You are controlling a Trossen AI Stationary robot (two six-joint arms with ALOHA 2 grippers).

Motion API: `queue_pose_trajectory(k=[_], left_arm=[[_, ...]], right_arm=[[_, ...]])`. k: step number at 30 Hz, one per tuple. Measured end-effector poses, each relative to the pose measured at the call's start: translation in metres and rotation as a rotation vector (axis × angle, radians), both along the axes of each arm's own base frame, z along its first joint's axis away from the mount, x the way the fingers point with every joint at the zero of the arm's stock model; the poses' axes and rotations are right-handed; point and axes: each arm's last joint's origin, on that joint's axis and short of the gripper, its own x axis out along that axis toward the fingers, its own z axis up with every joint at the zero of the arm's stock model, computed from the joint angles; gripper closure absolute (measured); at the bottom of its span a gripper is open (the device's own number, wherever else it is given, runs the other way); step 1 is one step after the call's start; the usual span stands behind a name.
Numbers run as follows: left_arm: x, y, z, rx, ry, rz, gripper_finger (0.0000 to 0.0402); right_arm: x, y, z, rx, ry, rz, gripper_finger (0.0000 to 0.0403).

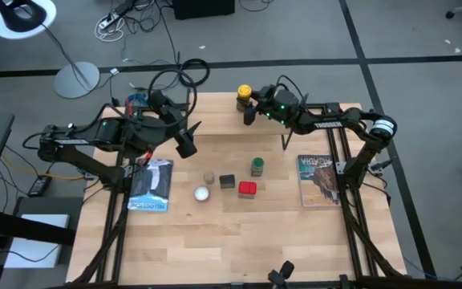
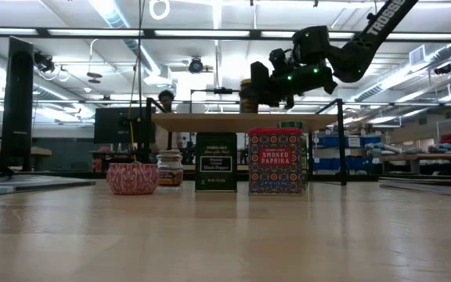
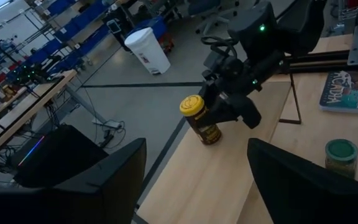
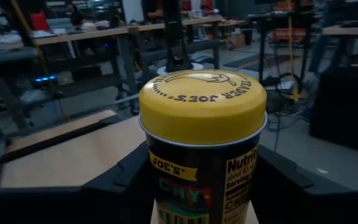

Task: Shelf spices
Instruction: Remove the yellow seasoning bottle from the shelf

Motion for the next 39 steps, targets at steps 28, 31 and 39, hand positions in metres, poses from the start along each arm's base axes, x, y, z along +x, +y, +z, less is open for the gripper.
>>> queue_pose_trajectory(k=[28, 31, 39], left_arm=[[0.013, 0.0, -0.061, -0.065, 0.102, 0.069, 0.0117], [0.014, 0.0, -0.07, -0.073, 0.109, 0.069, 0.0117], [0.015, -0.001, -0.089, -0.128, 0.116, 0.084, 0.0117]], right_arm=[[-0.068, 0.13, 0.093, -0.008, 0.167, 0.267, 0.02], [-0.077, 0.144, 0.085, 0.029, 0.186, 0.257, 0.02], [-0.102, 0.182, 0.04, 0.119, 0.16, 0.238, 0.02]])
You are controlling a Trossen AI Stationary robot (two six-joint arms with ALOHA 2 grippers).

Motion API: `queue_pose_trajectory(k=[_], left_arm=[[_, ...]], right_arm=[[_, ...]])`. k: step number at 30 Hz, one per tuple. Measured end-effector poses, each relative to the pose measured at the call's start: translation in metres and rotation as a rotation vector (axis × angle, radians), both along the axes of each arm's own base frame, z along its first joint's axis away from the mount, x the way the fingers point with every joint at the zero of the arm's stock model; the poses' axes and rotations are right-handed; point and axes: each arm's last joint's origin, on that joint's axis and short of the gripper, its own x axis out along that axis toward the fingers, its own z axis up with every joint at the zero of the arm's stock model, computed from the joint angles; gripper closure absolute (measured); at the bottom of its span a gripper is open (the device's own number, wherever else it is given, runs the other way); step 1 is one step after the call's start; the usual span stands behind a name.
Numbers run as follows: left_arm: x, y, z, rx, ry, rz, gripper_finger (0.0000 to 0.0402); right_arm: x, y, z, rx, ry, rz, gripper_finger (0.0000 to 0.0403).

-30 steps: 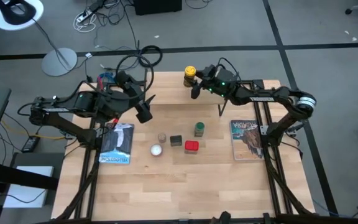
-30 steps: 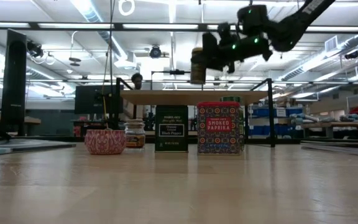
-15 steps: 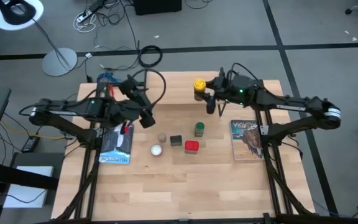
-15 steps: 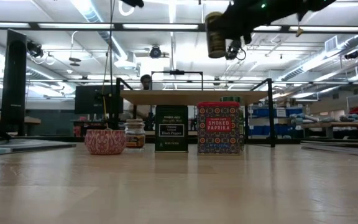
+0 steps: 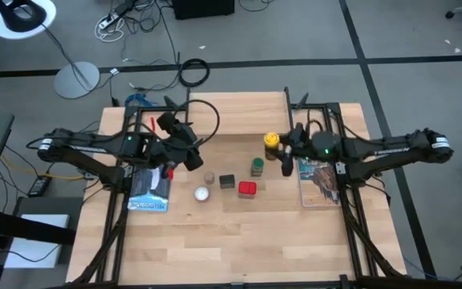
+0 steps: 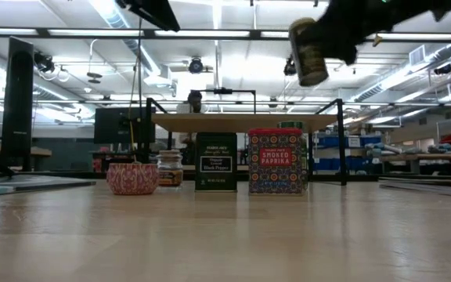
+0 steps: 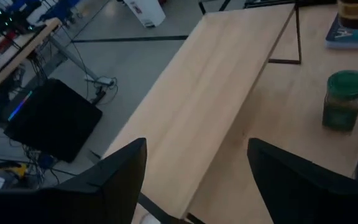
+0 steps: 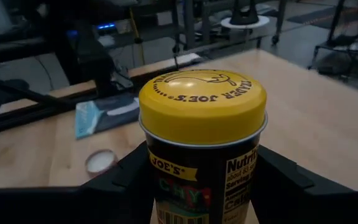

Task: Shelf spices
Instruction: Remove the yellow seasoning bottle from the shelf

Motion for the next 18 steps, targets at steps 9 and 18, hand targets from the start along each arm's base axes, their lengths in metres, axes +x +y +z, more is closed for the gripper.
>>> queue_pose_trajectory(k=[9, 18], left_arm=[[0.008, -0.001, -0.017, -0.012, -0.061, -0.003, 0.0117], [0.02, -0.003, -0.015, 0.007, -0.199, -0.08, 0.0117]], right_arm=[[-0.028, 0.028, -0.08, 0.118, -0.126, -0.019, 0.02], [-0.048, 0.029, -0.12, 0.113, -0.068, -0.072, 0.02]])
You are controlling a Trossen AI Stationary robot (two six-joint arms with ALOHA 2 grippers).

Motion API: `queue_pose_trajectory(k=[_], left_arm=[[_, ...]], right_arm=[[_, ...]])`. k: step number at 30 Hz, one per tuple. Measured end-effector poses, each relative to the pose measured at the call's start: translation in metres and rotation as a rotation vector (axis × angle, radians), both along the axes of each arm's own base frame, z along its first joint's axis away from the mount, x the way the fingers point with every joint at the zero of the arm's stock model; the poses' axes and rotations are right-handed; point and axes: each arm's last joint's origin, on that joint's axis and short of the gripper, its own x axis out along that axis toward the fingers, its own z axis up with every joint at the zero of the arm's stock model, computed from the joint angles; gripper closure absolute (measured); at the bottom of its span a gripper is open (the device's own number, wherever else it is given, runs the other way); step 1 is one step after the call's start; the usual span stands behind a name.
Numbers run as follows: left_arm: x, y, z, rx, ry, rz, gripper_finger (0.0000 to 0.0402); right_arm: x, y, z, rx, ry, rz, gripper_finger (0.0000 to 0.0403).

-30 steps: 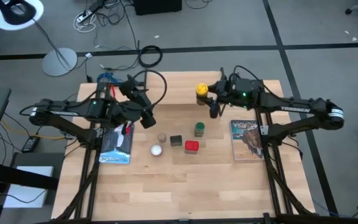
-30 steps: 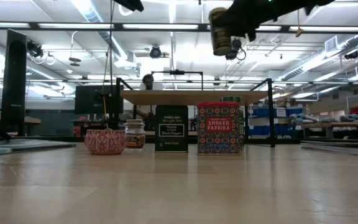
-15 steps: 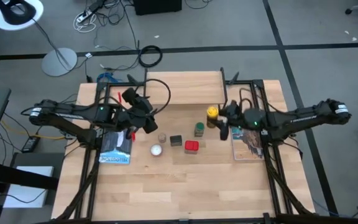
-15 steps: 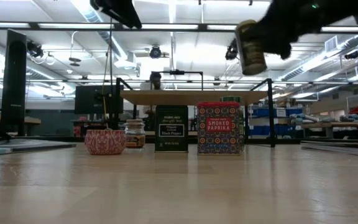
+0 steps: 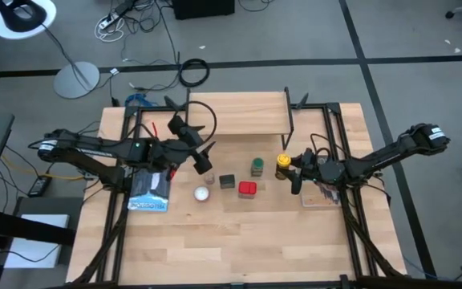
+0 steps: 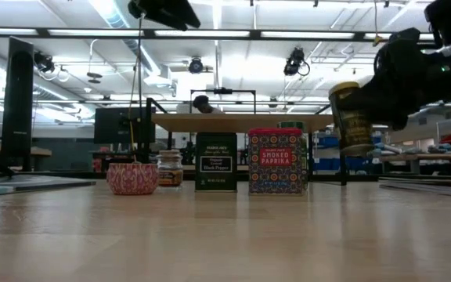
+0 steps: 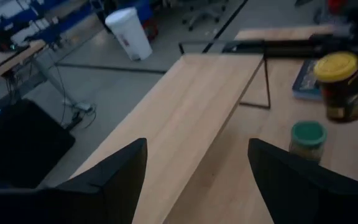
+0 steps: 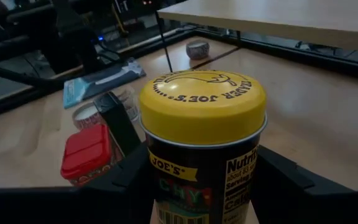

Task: Shelf spices
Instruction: Remove the yellow seasoning bottle from the shelf

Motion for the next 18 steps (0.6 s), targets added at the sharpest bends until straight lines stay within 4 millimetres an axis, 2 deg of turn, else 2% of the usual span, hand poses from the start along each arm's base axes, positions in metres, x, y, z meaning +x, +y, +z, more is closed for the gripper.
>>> queue_pose_trajectory(k=[12, 18], left_arm=[[0.007, -0.002, 0.003, -0.008, -0.094, -0.095, 0.0117], [0.007, -0.003, 0.004, -0.012, -0.106, -0.104, 0.0117]], right_arm=[[-0.011, -0.004, -0.019, -0.058, 0.031, -0.023, 0.0199], [-0.008, -0.003, -0.021, -0.067, 0.029, -0.033, 0.0199]])
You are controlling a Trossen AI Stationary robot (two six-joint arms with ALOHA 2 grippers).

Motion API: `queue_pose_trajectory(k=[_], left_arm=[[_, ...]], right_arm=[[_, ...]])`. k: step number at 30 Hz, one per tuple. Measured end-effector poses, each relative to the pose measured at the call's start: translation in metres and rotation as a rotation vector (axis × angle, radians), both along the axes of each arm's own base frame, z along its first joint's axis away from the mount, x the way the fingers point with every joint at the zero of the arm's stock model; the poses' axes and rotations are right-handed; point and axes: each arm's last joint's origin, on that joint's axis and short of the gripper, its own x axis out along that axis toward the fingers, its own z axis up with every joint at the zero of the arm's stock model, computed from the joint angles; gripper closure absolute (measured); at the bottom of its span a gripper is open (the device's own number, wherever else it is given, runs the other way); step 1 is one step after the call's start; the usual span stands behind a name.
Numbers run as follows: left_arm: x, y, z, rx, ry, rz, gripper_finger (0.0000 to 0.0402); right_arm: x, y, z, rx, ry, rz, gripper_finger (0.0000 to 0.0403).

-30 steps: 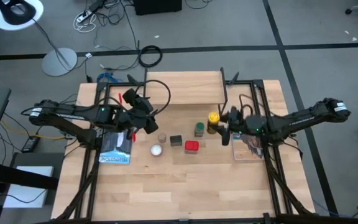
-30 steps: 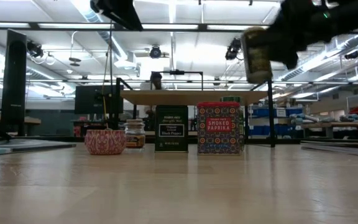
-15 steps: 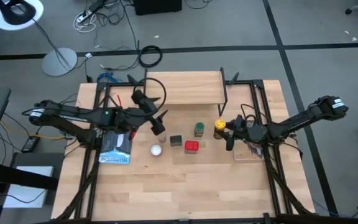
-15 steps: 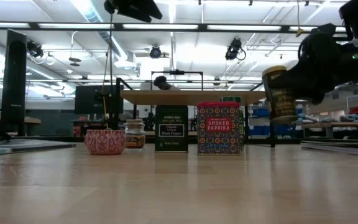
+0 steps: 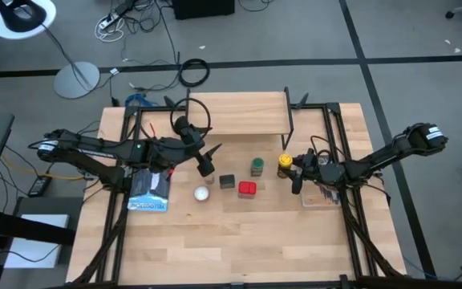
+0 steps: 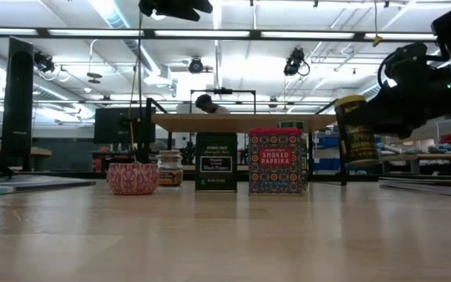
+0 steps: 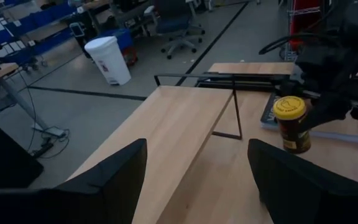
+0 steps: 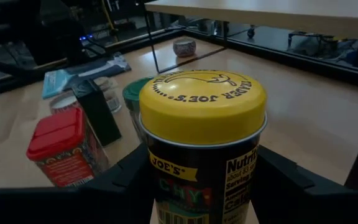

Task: Shelf spices
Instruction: Remove the yellow seasoning bottle from the shelf

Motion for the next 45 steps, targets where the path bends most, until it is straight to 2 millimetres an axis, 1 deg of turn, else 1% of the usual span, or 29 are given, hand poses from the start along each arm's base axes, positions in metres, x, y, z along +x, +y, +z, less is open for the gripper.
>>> queue_pose_trajectory(k=[3, 10, 13, 20, 27, 30, 36, 40, 45], left_arm=[[0.0, 0.0, 0.0, 0.0, 0.0, 0.0, 0.0117], [0.0, 0.0, 0.0, 0.0, -0.003, 0.0, 0.0117], [0.0, 0.0, 0.001, -0.002, -0.012, -0.002, 0.0117], [0.001, -0.001, 0.002, -0.009, -0.023, -0.02, 0.0117], [0.001, -0.001, 0.002, -0.01, -0.026, -0.022, 0.0117], [0.001, -0.001, 0.002, -0.01, -0.026, -0.022, 0.0117], [0.001, -0.001, 0.002, -0.01, -0.026, -0.022, 0.0117], [0.001, -0.001, 0.002, -0.01, -0.022, -0.022, 0.0117], [0.001, -0.001, 0.001, -0.01, -0.018, -0.022, 0.0117]], right_arm=[[0.002, 0.0, -0.004, -0.001, 0.018, -0.002, 0.0198], [0.008, 0.001, -0.006, -0.011, -0.009, -0.03, 0.0193], [0.011, 0.0, -0.012, -0.018, 0.02, -0.04, 0.0193], [0.019, 0.0, -0.018, -0.01, -0.012, -0.049, 0.0193], [0.024, 0.001, -0.029, -0.015, 0.004, -0.048, 0.0193], [0.031, 0.003, -0.032, -0.023, 0.021, -0.039, 0.0193], [0.045, 0.003, -0.031, -0.03, 0.016, -0.05, 0.0192], [0.048, 0.002, -0.03, -0.043, 0.02, -0.054, 0.0183], [0.049, 0.002, -0.03, -0.042, 0.017, -0.055, 0.0156]])
